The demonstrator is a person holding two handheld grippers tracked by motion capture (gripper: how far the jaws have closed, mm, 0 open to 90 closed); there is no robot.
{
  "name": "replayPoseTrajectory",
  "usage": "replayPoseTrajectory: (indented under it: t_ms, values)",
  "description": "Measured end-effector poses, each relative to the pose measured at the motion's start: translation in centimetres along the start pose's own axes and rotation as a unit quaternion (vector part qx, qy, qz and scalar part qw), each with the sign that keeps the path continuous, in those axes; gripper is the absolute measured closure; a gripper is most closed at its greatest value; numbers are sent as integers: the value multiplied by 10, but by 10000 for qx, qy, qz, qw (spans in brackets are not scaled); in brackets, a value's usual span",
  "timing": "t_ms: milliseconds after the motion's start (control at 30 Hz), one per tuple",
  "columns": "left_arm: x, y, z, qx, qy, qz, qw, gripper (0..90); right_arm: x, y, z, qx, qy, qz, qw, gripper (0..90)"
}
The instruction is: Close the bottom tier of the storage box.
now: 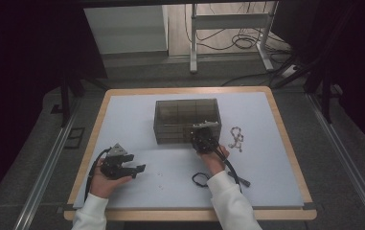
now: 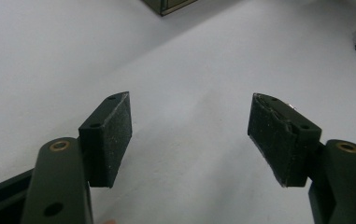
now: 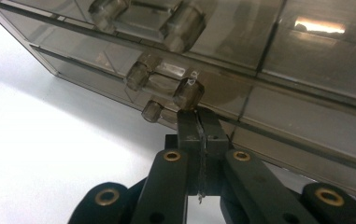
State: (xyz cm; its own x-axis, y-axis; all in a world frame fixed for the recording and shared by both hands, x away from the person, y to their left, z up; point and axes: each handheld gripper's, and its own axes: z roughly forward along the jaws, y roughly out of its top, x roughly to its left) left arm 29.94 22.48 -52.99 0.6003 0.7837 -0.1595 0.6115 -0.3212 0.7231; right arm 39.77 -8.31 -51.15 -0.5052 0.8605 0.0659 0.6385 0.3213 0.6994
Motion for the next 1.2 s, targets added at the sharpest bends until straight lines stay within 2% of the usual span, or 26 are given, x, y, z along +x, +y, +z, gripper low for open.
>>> replayPoseTrajectory:
  t_ms: [833, 1033, 1200]
  values:
    - [1, 0, -1, -14, 8, -12, 10000, 311, -5, -5, 2, 53, 20, 94, 9999, 900]
    - [2, -1, -2, -23, 9, -16, 10000, 311, -2, -6, -5, -42, 93, 37, 9999, 900]
    - [2, -1, -4, -48, 34, -29, 10000, 311, -11, -10, -15, -49, 49, 54, 10000, 900]
